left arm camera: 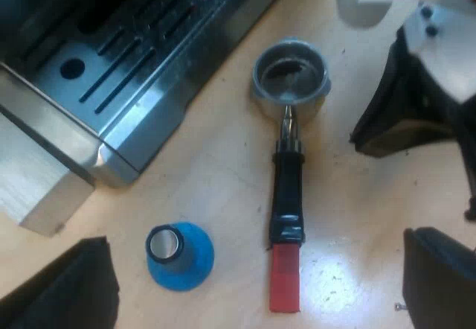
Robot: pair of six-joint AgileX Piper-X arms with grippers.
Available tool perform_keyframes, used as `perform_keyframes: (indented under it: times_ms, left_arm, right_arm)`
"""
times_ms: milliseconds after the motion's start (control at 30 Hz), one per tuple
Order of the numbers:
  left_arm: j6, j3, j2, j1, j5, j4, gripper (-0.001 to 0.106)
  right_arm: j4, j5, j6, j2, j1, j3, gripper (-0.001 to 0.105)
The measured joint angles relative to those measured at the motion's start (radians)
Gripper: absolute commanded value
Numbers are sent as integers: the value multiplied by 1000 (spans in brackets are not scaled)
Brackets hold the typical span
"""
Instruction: Put the handle in the coffee machine
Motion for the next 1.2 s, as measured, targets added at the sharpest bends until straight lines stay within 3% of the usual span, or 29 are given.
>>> perform_keyframes:
  times_ms: [100, 200, 233, 300, 433, 667, 900, 1033, 1200]
  left_arm:
    - [0, 0, -10, 0, 4, 0, 80]
    - [0, 0, -10, 0, 45, 0, 80]
    - [0, 0, -10, 0, 61, 0, 80]
    - [0, 7, -10, 0, 87, 0, 80]
    - [0, 70, -10, 0, 95, -43, 80]
    - [0, 162, -10, 0, 103, -139, 80]
    - [0, 291, -10, 0, 213, -248, 82]
    - [0, 343, -10, 0, 217, -301, 90]
    - [0, 382, -7, 0, 216, -330, 90]
  right_arm:
    - [33, 63, -20, -56, 0, 0, 5]
    - [60, 105, -36, -117, 0, 0, 25]
    - [73, 119, -39, -133, -3, 0, 39]
    - [86, 122, -39, -154, -11, 0, 58]
    - [106, 119, -41, -168, -63, 0, 75]
    - [113, 58, -61, -168, -145, 0, 75]
    - [115, -30, -115, -153, -215, 0, 75]
    - [115, -43, -164, -131, -220, 0, 75]
    - [79, -78, -192, -97, -239, 2, 75]
